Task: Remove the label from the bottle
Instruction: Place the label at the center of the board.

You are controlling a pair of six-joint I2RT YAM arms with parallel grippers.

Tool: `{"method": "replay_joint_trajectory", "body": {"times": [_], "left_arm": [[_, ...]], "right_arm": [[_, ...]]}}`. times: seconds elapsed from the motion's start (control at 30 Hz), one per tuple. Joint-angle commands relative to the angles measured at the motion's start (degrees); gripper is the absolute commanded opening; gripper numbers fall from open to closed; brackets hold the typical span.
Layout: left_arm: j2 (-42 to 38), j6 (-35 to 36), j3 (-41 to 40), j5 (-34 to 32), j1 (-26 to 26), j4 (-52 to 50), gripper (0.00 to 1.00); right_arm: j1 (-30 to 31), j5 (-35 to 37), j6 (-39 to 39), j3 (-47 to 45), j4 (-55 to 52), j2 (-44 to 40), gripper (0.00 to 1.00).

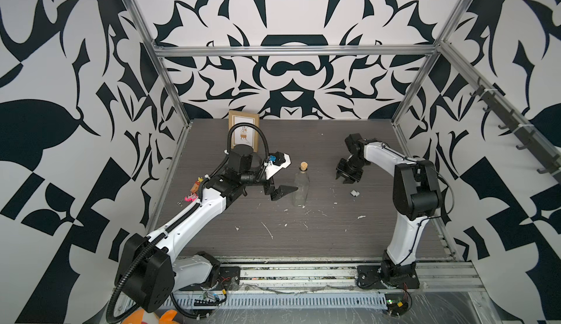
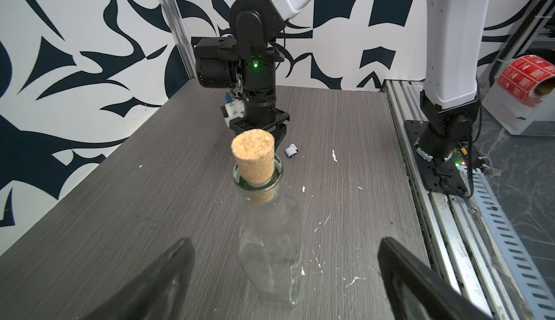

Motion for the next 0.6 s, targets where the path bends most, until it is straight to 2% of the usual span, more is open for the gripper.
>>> {"method": "replay_joint_trajectory", "body": {"times": [0.0,0.2,0.33,0.57], "left_arm": [[0.17,0.74,1.72,0.32,-0.19,-1.02,0.99],[-0.08,0.92,1.97,0.31,-0.19,-1.45,0.99],[-0.3,1.34,1.78,0.41,-0.49,-1.61,0.99],[-0.03,7.83,3.03,-0.86,-3.03,-7.04,1.0]], "right_arm": [[1.01,2.86,-2.14,3.32,-3.85,-0.14,0.38],[1.03,5.88,-3.1,4.68,-4.81,-4.42,0.37],[-0.27,8.83,-4.61,2.4,-6.48,-9.34,0.37],[-5.58,4.52,-5.55,-6.65,-4.03,-14.14,0.38]]}}
